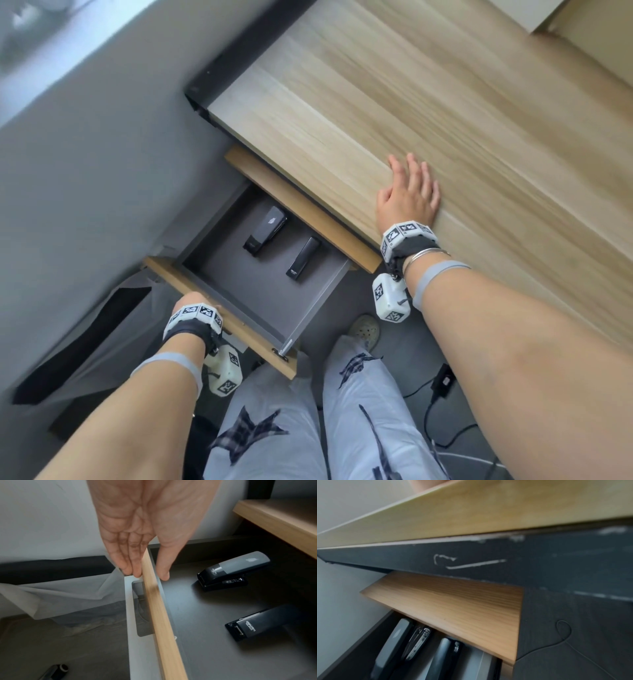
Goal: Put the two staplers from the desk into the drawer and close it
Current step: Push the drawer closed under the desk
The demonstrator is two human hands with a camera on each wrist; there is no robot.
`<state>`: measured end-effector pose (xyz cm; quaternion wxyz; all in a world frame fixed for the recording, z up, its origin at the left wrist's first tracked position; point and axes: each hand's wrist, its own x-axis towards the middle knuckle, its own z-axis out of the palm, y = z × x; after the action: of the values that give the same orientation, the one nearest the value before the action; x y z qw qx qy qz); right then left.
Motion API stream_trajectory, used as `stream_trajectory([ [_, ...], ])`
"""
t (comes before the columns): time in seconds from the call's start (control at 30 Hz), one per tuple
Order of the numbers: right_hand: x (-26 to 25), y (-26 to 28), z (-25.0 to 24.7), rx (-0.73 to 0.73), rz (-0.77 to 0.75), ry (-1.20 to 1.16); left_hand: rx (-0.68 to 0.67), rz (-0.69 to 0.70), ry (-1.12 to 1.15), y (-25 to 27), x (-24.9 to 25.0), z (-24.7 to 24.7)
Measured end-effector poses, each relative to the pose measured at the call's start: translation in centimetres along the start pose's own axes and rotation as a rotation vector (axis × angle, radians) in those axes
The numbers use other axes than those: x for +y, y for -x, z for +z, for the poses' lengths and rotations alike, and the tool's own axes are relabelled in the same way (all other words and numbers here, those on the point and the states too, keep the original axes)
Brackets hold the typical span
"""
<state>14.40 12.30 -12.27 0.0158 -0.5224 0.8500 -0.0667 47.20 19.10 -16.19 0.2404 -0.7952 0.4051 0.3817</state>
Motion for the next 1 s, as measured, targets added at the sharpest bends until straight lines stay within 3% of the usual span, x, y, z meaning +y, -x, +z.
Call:
stream_trajectory([
  [0.33, 0.1, -0.1, 0.0, -0.008, -0.005, -0.01, 0.085, 0.065, 0.248, -1.2, 7.1, 0.3],
  [0.53, 0.0, -0.1, 0.3, 0.065, 0.001, -0.033, 0.136, 0.14, 0.359, -1.5, 11.3, 0.5],
  [1.0, 0.0, -0.2, 0.0, 0.032, 0.006, -0.036, 0.071, 0.23, 0.672, -3.0, 18.3, -0.2],
])
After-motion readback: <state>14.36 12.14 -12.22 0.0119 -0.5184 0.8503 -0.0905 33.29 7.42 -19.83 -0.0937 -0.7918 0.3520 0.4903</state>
